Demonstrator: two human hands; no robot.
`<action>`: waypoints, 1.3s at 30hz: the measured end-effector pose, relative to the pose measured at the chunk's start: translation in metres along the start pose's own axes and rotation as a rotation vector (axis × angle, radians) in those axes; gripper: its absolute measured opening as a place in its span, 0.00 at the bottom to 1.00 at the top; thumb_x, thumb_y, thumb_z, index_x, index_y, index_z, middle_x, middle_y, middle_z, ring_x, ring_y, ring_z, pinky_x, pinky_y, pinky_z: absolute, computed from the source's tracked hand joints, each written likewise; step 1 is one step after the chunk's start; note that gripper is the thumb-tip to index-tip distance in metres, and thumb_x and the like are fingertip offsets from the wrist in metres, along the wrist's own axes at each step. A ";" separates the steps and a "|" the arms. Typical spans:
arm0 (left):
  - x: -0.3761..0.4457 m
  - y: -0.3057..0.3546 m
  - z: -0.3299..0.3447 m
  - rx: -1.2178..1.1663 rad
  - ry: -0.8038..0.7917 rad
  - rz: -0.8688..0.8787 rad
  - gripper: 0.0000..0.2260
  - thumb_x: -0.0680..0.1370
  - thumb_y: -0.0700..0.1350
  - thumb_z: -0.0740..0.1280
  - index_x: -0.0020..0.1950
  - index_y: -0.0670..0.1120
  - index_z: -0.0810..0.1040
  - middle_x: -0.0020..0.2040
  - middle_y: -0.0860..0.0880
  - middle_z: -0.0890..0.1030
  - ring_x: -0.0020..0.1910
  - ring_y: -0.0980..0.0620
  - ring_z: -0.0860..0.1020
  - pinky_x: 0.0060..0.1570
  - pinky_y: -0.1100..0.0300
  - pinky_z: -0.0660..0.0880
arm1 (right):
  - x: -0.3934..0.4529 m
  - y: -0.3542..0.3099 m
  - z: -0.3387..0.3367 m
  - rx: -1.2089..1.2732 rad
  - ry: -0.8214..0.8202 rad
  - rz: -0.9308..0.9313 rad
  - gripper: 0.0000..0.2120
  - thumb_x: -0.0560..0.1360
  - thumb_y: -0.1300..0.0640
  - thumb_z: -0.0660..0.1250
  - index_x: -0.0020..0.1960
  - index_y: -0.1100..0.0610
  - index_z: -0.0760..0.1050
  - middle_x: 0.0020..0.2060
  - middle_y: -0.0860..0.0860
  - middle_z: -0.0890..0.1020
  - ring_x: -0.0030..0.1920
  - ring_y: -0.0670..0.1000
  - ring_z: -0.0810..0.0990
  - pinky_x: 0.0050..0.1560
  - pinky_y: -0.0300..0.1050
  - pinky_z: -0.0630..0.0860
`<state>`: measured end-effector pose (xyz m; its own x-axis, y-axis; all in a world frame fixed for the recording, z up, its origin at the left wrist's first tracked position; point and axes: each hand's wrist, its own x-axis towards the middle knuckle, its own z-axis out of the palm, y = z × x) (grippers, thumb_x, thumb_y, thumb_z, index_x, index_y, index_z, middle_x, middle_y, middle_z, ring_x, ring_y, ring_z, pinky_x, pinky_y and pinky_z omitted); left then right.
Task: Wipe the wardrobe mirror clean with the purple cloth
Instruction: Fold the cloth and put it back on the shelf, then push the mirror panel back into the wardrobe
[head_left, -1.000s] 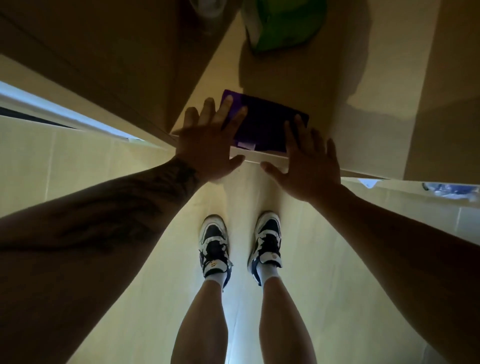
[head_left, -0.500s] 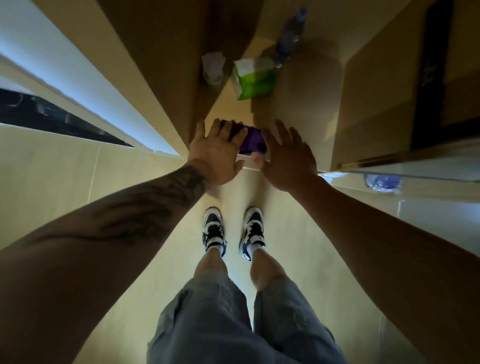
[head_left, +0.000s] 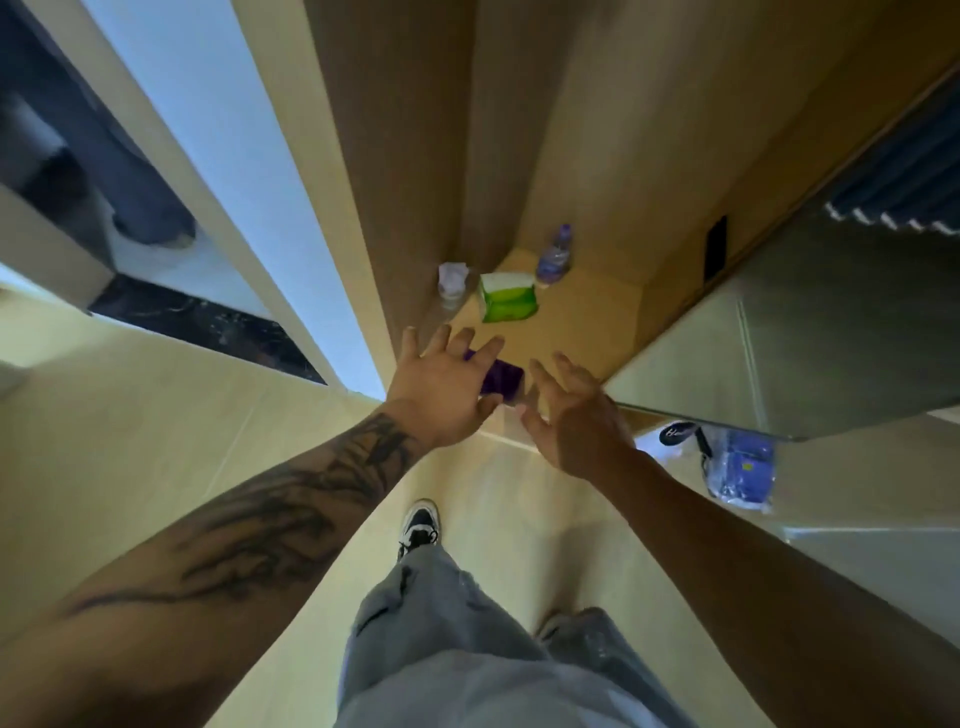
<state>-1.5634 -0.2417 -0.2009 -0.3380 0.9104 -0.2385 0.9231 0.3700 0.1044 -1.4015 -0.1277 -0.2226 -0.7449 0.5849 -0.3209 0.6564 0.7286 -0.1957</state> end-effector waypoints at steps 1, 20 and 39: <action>-0.003 0.013 -0.007 0.019 0.017 -0.011 0.34 0.81 0.65 0.59 0.83 0.56 0.52 0.83 0.45 0.58 0.81 0.38 0.57 0.76 0.32 0.53 | -0.010 0.011 -0.008 0.012 -0.002 0.007 0.33 0.83 0.40 0.58 0.84 0.49 0.54 0.83 0.56 0.54 0.81 0.61 0.56 0.79 0.59 0.61; -0.075 0.260 -0.195 -0.087 0.529 0.004 0.31 0.81 0.60 0.63 0.82 0.62 0.55 0.83 0.49 0.58 0.80 0.45 0.61 0.74 0.43 0.63 | -0.217 0.204 -0.199 0.023 0.546 -0.004 0.34 0.82 0.35 0.58 0.83 0.47 0.54 0.84 0.51 0.46 0.83 0.58 0.48 0.80 0.57 0.57; -0.023 0.315 -0.294 0.004 0.799 0.007 0.43 0.78 0.63 0.66 0.81 0.67 0.36 0.85 0.50 0.37 0.84 0.41 0.43 0.79 0.39 0.59 | -0.225 0.285 -0.360 0.672 0.916 0.102 0.48 0.81 0.50 0.69 0.82 0.39 0.34 0.84 0.47 0.52 0.78 0.58 0.67 0.73 0.62 0.72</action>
<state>-1.3189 -0.0916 0.1217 -0.3599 0.7701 0.5268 0.9259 0.3645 0.0998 -1.0898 0.0761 0.1273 -0.3106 0.8717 0.3789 0.4449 0.4856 -0.7525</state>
